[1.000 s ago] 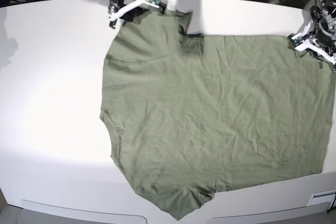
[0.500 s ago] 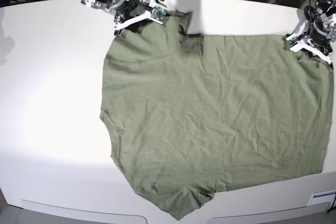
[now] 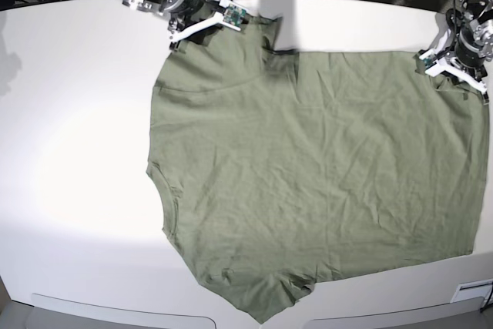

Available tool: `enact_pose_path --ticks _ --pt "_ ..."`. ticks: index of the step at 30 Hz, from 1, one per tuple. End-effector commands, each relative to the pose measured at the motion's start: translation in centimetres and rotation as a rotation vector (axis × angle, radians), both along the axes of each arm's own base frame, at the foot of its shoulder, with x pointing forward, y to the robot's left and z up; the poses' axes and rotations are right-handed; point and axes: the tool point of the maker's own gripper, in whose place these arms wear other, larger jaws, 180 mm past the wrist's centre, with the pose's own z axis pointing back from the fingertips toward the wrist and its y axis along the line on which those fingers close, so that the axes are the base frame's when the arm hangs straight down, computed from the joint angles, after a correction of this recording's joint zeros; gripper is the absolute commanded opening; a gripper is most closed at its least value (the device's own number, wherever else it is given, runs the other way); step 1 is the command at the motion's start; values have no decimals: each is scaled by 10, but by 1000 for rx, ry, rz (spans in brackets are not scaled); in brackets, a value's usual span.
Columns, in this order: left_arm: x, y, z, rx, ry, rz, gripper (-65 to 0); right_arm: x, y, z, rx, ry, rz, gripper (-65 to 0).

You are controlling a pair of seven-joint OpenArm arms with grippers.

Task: Fold the T-shirt properly
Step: 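Lift the grasped shoulder with right gripper while left holds hem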

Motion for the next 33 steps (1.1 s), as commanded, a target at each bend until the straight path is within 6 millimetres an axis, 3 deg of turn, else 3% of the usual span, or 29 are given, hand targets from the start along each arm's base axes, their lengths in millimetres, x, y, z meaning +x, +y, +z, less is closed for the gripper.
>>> enact_pose_path --ticks 1,8,16,22,28,33 --pt "7 4 8 11 -22 -10 -650 10 -15 1 -73 -48 1 -265" --pt "7 4 8 11 -22 -10 -650 14 -47 -1 -178 -71 11 -266" --pt "7 4 8 11 -22 -10 -650 20 -61 0 -243 -103 18 -270" --pt "7 4 8 11 -22 -10 -650 26 -61 2 -240 -120 1 -374" --pt "7 4 8 11 -22 -10 -650 27 -58 3 -224 -128 5 -540" --pt "7 4 8 11 -22 -10 -650 27 -57 3 -219 -129 5 -552"
